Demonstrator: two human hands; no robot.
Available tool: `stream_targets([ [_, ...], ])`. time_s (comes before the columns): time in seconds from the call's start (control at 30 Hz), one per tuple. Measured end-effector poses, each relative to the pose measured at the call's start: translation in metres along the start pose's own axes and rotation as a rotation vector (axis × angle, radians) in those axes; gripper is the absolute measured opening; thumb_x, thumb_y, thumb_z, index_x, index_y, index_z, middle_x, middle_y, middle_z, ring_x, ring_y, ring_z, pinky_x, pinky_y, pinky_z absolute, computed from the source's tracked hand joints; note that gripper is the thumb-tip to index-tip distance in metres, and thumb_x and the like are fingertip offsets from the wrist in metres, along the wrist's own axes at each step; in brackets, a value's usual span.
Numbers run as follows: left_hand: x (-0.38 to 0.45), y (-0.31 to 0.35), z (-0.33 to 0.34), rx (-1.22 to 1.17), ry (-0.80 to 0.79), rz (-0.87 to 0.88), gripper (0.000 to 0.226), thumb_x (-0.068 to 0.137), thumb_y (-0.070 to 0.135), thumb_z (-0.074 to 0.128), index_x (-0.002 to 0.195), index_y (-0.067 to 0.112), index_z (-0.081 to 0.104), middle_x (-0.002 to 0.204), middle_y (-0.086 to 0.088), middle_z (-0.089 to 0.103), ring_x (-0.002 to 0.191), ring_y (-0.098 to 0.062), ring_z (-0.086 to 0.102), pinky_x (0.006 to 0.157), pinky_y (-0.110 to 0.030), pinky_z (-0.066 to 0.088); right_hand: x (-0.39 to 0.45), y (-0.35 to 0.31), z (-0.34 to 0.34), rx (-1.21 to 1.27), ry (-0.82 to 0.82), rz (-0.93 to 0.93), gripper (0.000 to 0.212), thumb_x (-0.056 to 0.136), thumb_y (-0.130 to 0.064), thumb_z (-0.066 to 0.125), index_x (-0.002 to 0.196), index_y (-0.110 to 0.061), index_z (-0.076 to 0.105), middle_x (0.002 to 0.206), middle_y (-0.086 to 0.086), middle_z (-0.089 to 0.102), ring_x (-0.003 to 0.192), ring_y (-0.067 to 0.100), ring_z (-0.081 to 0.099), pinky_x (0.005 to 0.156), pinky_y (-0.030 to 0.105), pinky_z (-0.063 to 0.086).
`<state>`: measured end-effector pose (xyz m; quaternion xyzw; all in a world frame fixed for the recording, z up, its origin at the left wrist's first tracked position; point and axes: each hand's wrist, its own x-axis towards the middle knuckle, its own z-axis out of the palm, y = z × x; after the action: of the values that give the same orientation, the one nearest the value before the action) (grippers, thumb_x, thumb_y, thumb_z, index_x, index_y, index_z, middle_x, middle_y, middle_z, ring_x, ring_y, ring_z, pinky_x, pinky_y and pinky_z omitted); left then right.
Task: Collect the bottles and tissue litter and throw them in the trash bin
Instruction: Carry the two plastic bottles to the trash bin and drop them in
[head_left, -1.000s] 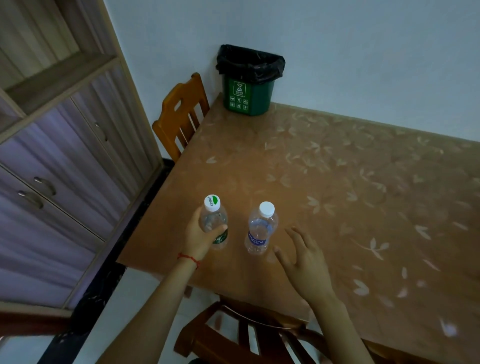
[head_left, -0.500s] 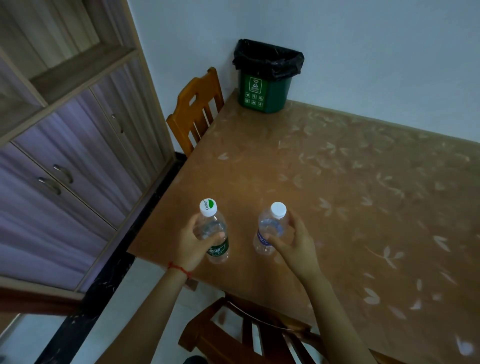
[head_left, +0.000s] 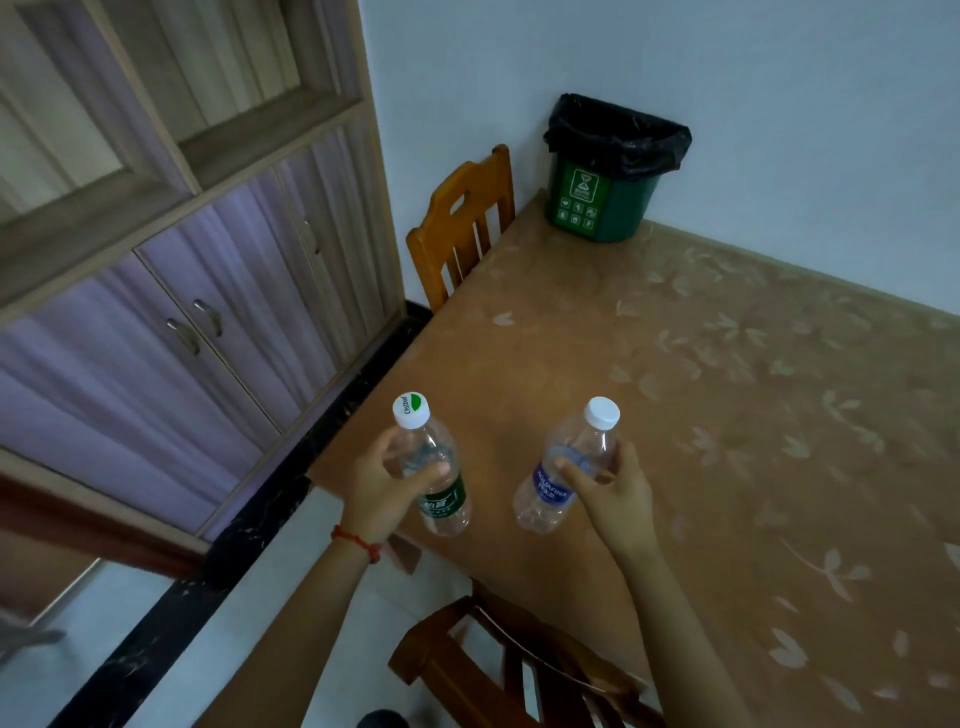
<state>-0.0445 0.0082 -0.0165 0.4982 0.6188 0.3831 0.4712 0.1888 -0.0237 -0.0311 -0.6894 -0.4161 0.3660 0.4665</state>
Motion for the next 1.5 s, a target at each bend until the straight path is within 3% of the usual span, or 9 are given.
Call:
stream_targets([
  [0.07,-0.002,-0.003,-0.013,-0.017,0.038,-0.020,0.055,0.067,0.017,0.079,0.117,0.014,0.058,0.116,-0.002,0.062,0.110,-0.018,0.055,0.094,-0.042,0.047,0.000,-0.007,0.006,0.055,-0.036,-0.006,0.048,0.075,-0.015,0.075,0.117,-0.011,0.053,0.106,0.001,0.064,0.086,0.002,0.062,0.060,0.004,0.045],
  [0.2,-0.011,-0.008,-0.041,-0.101,0.091,-0.039,0.042,0.067,0.008,0.078,0.102,0.025,0.062,0.105,0.000,0.066,0.100,-0.015,0.060,0.087,-0.033,0.050,-0.002,-0.021,0.026,0.138,-0.145,-0.014,0.046,0.076,-0.013,0.074,0.117,-0.018,0.054,0.106,-0.003,0.066,0.085,-0.003,0.064,0.067,0.012,0.050],
  [0.33,-0.028,-0.018,-0.075,-0.144,0.200,-0.039,0.042,0.066,0.003,0.078,0.104,0.014,0.064,0.105,-0.007,0.068,0.101,-0.023,0.061,0.085,-0.035,0.051,-0.009,-0.033,0.055,0.164,-0.281,-0.008,0.050,0.074,-0.013,0.076,0.117,-0.017,0.051,0.111,-0.003,0.064,0.094,0.004,0.062,0.072,0.016,0.051],
  [0.6,-0.089,-0.038,-0.135,-0.213,0.409,-0.078,0.034,0.068,-0.004,0.074,0.089,0.020,0.059,0.090,0.002,0.065,0.085,-0.015,0.060,0.070,-0.015,0.049,-0.049,-0.062,0.111,0.168,-0.560,-0.073,0.040,0.074,-0.015,0.075,0.105,-0.030,0.055,0.105,-0.008,0.066,0.094,0.006,0.064,0.066,0.013,0.050],
  [0.8,-0.133,-0.051,-0.177,-0.245,0.529,-0.105,0.030,0.074,0.003,0.071,0.096,0.018,0.059,0.092,0.007,0.065,0.087,-0.010,0.061,0.071,-0.017,0.046,-0.087,-0.081,0.154,0.141,-0.763,-0.065,0.057,0.066,-0.035,0.076,0.118,-0.028,0.055,0.111,-0.007,0.067,0.101,0.012,0.064,0.085,0.036,0.054],
  [0.93,-0.159,-0.060,-0.208,-0.236,0.596,-0.083,0.027,0.076,0.004,0.069,0.094,0.022,0.059,0.090,0.011,0.065,0.084,-0.002,0.061,0.065,-0.009,0.046,-0.113,-0.095,0.188,0.094,-0.849,-0.095,0.040,0.077,-0.021,0.071,0.112,-0.029,0.053,0.108,-0.008,0.065,0.095,0.013,0.065,0.078,0.037,0.056],
  [1.17,-0.184,-0.083,-0.272,-0.253,0.673,-0.098,0.029,0.077,0.002,0.068,0.087,0.029,0.059,0.072,0.018,0.070,0.069,0.011,0.063,0.058,-0.002,0.045,-0.165,-0.113,0.255,0.067,-0.959,-0.069,0.039,0.080,-0.008,0.067,0.112,-0.023,0.049,0.097,-0.011,0.061,0.087,0.014,0.063,0.054,0.015,0.054],
  [1.27,-0.191,-0.090,-0.300,-0.252,0.686,-0.088,0.025,0.079,0.006,0.066,0.093,0.025,0.059,0.089,0.011,0.065,0.074,0.004,0.065,0.058,-0.003,0.046,-0.180,-0.116,0.283,0.067,-0.972,-0.074,0.037,0.080,-0.006,0.066,0.110,-0.023,0.050,0.098,-0.008,0.063,0.091,0.016,0.062,0.058,0.015,0.053],
  [1.5,-0.187,-0.101,-0.353,-0.220,0.697,-0.068,0.026,0.080,0.013,0.065,0.092,0.034,0.056,0.092,0.012,0.064,0.083,-0.003,0.061,0.063,-0.010,0.046,-0.192,-0.126,0.336,0.058,-0.973,-0.114,0.032,0.081,-0.002,0.064,0.109,-0.014,0.055,0.095,-0.007,0.065,0.083,0.005,0.065,0.061,0.012,0.051],
])
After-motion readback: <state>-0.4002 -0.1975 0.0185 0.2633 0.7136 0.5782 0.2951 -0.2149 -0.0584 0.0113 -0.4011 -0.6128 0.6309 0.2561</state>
